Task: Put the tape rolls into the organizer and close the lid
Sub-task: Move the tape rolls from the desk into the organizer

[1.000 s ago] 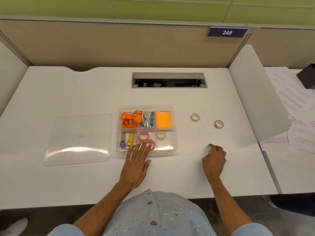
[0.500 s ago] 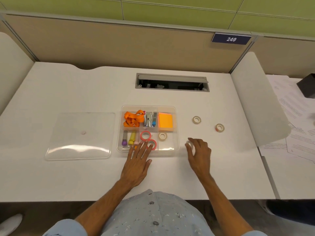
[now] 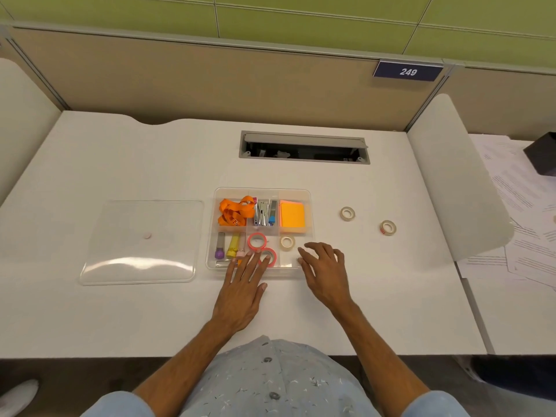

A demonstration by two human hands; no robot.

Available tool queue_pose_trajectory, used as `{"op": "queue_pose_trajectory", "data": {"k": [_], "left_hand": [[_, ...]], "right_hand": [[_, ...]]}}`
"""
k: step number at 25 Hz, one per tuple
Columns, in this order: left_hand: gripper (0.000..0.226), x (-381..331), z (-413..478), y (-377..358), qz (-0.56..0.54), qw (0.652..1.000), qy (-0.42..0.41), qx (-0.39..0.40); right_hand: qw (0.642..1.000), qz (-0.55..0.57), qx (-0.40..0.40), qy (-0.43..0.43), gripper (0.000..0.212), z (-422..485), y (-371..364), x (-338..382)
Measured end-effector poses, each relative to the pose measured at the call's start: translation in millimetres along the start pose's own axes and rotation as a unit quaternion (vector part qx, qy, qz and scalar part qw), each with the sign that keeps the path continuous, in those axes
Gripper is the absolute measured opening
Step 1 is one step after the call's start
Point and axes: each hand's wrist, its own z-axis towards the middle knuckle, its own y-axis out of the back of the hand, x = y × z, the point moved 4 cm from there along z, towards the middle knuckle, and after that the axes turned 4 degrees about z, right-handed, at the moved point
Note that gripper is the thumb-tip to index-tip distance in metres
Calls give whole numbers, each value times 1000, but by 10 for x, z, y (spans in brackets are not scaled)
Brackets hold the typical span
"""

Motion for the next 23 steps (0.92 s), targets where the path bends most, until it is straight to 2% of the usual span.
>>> {"op": "queue_pose_trajectory", "data": {"k": [4, 10, 16, 23], "left_hand": [[64, -2, 2, -5, -1, 1000, 1, -10], [64, -1, 5, -40, 10, 1000, 5, -7], [63, 6, 13, -77, 19, 1000, 12, -2], [62, 4, 20, -83, 20, 1000, 19, -8]], "right_hand": [[999, 23, -25, -16, 31, 32, 72, -128], [989, 75, -59, -112, 29, 171, 180, -502], [978, 61, 3, -197, 44, 497, 243, -832], [978, 8, 71, -198, 67, 800, 288, -878]]}}
